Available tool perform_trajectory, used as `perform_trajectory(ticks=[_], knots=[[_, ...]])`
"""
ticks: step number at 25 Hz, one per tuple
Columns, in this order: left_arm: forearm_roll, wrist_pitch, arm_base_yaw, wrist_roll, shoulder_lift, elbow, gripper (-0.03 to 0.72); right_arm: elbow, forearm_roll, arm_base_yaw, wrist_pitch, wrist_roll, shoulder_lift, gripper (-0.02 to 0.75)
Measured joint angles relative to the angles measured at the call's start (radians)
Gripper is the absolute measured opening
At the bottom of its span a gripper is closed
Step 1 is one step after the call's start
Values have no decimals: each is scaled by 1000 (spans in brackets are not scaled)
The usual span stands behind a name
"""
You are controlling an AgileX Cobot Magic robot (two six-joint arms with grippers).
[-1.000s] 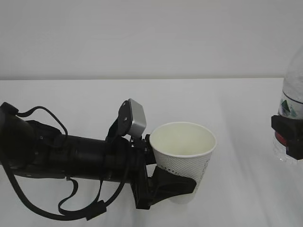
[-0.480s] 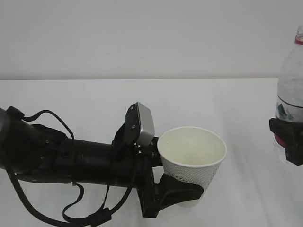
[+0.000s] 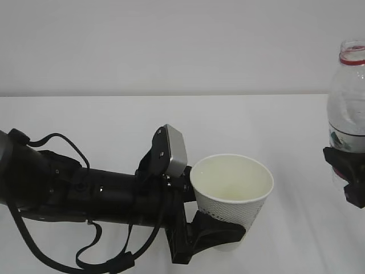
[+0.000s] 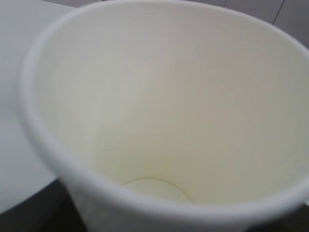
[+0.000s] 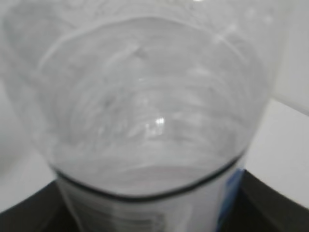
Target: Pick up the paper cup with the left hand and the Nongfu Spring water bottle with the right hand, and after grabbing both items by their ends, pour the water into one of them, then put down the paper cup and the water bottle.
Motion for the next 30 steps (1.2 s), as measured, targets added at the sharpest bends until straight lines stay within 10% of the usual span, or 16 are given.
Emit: perform_trajectory(ticks=[30], knots=[[-46, 9, -29, 2, 0, -2, 545, 0, -6, 0, -76, -431, 0, 503]])
